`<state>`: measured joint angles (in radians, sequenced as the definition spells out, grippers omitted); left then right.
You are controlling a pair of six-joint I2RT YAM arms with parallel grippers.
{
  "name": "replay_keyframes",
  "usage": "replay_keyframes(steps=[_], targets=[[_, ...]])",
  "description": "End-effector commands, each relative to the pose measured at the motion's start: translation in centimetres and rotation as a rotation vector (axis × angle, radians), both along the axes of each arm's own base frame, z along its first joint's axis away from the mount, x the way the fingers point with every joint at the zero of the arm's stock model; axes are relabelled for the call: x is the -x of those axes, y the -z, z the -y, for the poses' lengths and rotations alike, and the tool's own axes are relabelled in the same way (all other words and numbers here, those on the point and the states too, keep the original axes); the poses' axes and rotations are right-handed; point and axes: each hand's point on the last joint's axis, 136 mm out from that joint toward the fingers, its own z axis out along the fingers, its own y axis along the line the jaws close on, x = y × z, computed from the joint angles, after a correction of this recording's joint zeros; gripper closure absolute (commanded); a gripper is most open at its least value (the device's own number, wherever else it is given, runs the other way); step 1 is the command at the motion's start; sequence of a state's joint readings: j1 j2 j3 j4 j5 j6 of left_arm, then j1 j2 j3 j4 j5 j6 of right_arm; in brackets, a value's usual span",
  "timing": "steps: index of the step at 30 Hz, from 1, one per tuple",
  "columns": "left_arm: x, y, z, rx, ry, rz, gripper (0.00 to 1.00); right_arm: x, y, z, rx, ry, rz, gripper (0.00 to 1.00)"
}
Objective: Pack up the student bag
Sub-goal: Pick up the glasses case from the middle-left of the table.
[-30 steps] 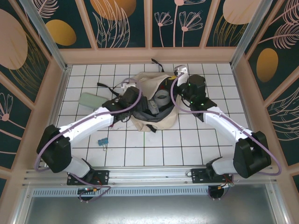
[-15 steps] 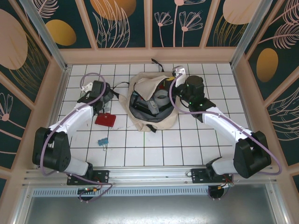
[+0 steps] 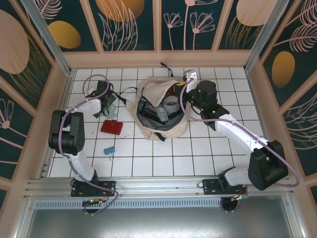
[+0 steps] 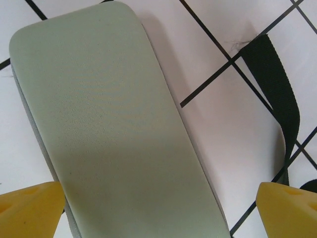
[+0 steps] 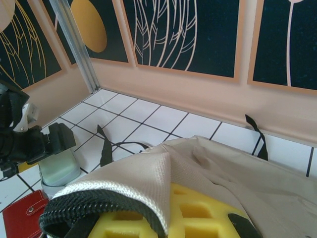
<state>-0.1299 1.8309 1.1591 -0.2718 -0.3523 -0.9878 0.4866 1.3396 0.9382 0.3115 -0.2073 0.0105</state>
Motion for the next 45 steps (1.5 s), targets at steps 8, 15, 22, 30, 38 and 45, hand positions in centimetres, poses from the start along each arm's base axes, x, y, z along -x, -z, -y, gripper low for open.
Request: replay_keyframes(steps=[8,15,22,30,38,45], targets=[[0.7,2.1,-1.7,-0.009,-0.113,-0.060,0.01,1.5,-5.0,-0.5,-0.096,-0.043,0.134,1.00],[0.3,4.1,-1.7,0.030,-0.095,-0.097,0.01,1.6,-5.3,-0.5,-0.104,-0.044,0.137,1.00],[-0.1,4.6,-1.6,0.046,-0.078,-0.107,0.01,1.6,-5.2,-0.5,-0.106,-0.045,0.136,1.00],[1.0,4.3,-1.7,0.057,-0.079,-0.078,0.19,1.7,-5.3,-0.4,-0.107,-0.040,0.139,1.00],[1.5,-1.5,-1.6,0.053,-0.032,0.057,0.29,1.6,-5.2,-0.4,-0.112,-0.039,0.134,1.00],[2.3,-6.4,2.5,0.151,0.155,0.200,0.27,1.5,-5.2,-0.3,-0.115,-0.032,0.134,1.00]])
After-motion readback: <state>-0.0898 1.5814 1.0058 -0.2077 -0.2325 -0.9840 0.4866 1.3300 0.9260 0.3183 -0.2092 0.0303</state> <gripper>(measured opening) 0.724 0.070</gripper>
